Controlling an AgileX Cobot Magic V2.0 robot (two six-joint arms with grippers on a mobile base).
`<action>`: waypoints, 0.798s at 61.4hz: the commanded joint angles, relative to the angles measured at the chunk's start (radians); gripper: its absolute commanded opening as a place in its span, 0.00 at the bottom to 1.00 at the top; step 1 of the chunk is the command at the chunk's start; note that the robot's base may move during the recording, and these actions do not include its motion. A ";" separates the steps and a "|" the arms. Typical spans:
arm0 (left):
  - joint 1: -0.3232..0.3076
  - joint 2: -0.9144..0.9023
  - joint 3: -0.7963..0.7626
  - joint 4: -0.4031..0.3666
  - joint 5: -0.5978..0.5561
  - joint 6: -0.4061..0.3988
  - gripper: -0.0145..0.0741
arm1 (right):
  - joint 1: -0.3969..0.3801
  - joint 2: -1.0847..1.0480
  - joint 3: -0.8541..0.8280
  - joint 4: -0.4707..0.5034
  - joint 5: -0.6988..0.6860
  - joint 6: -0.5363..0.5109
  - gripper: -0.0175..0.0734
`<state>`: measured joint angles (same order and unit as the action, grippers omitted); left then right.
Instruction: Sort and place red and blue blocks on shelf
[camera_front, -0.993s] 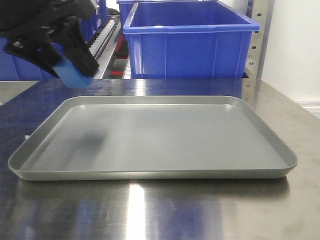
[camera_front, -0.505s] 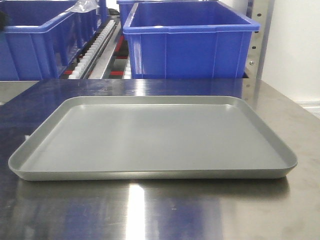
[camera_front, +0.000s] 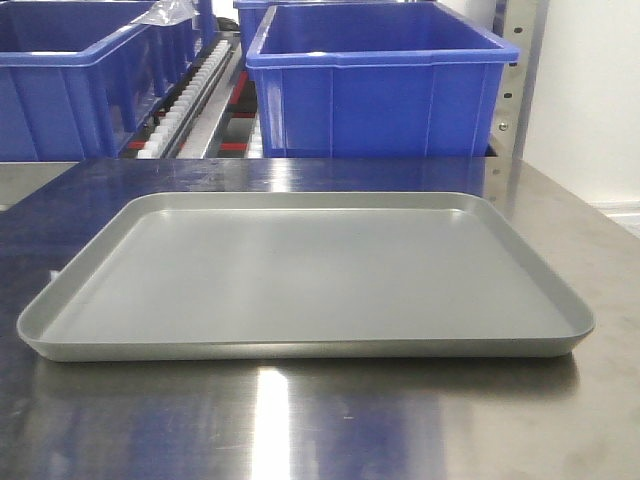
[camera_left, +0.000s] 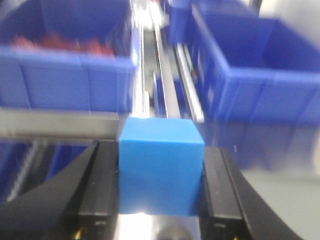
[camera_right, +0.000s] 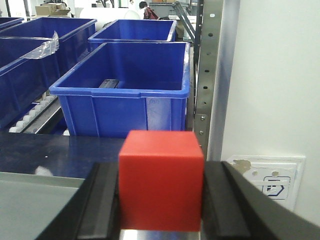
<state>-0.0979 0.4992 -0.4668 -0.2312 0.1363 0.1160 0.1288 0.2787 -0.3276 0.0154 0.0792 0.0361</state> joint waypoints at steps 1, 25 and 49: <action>0.006 -0.045 -0.029 0.011 -0.092 0.002 0.30 | -0.006 0.005 -0.032 -0.006 -0.090 -0.011 0.25; 0.006 -0.120 -0.029 0.033 -0.092 0.002 0.30 | -0.006 0.005 -0.032 -0.006 -0.090 -0.011 0.25; 0.006 -0.120 -0.029 0.033 -0.092 0.002 0.30 | -0.006 0.005 -0.032 -0.006 -0.090 -0.011 0.25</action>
<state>-0.0918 0.3751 -0.4648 -0.1990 0.1363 0.1160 0.1288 0.2787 -0.3276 0.0154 0.0792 0.0361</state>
